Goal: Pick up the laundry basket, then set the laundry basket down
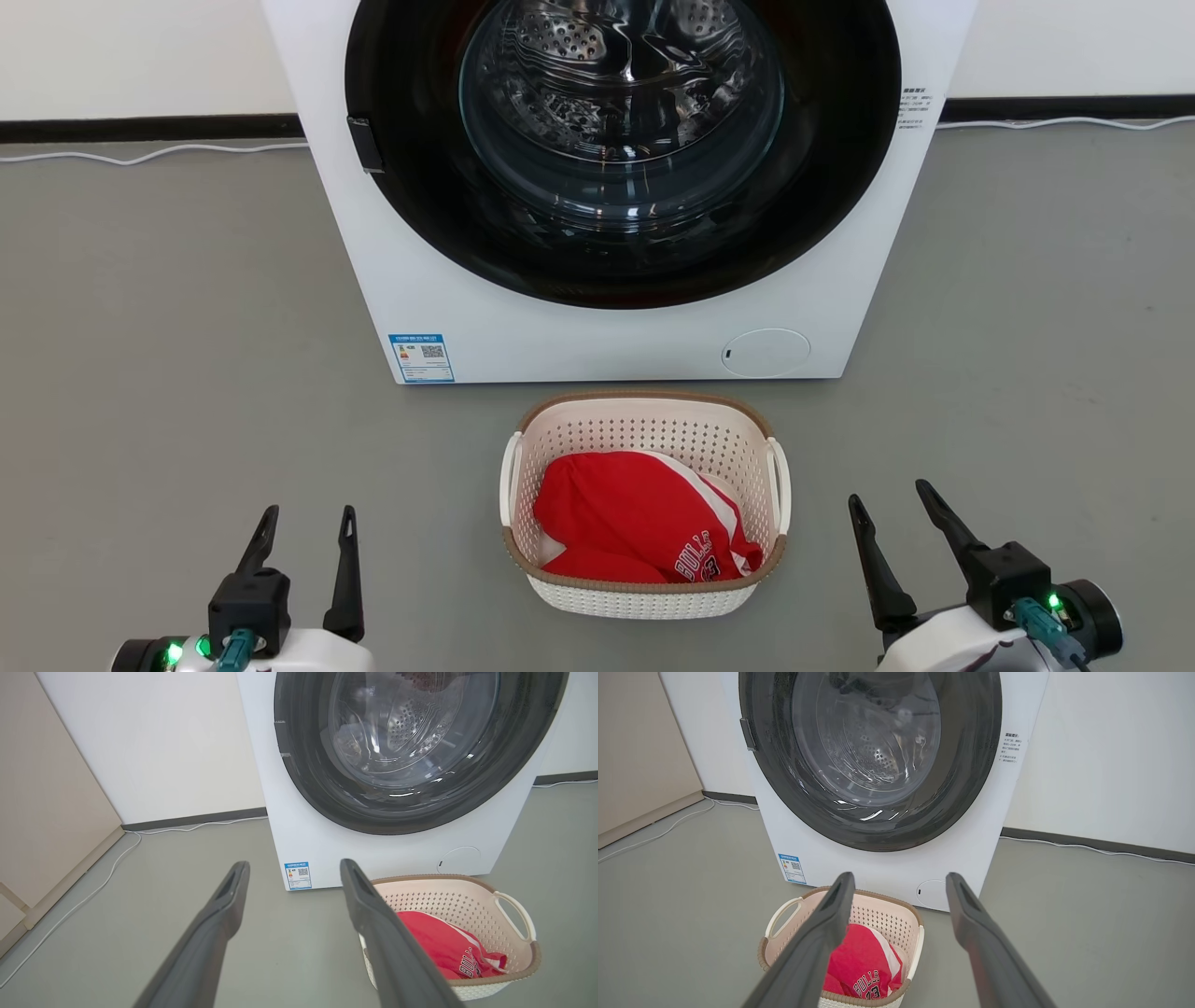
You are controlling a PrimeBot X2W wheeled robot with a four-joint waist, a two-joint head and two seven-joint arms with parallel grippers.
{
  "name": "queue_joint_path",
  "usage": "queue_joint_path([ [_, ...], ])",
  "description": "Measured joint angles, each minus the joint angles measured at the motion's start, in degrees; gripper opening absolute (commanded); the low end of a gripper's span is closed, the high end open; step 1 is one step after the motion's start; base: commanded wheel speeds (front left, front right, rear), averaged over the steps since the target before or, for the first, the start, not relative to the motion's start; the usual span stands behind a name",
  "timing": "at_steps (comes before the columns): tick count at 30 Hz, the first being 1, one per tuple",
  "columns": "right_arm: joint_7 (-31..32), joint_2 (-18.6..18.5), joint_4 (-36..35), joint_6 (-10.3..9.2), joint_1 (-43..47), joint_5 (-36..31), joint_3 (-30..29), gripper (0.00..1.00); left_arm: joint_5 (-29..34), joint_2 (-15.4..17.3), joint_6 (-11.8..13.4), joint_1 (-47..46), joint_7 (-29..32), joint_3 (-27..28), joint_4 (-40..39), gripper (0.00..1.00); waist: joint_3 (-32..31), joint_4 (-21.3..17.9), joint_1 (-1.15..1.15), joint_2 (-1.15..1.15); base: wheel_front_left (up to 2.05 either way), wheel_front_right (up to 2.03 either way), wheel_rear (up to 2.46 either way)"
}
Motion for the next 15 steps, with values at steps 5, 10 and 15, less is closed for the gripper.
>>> queue_joint_path([
  [5, -0.14, 0.0, 0.0, 0.01, -0.01, -0.2, -0.01, 1.0, -0.16, -0.46, -0.36, 0.0, -0.18, 1.16, 0.92, 1.0, 0.1, 0.04, 0.0, 0.0, 0.0, 0.0, 0.0],
  [10, -0.14, 0.01, 0.02, 0.01, -0.01, -0.15, -0.02, 1.0, -0.29, -1.59, -1.57, -0.01, -0.18, 2.55, 1.53, 1.0, 0.28, 0.07, 0.0, 0.0, 0.0, 0.0, 0.0],
  [15, -0.14, 0.02, 0.13, 0.01, -0.01, -0.04, -0.05, 1.0, -0.27, -1.86, -2.14, -0.02, -0.18, 3.47, 1.55, 1.0, 0.66, 0.08, 0.0, 0.0, 0.0, 0.0, 0.0],
])
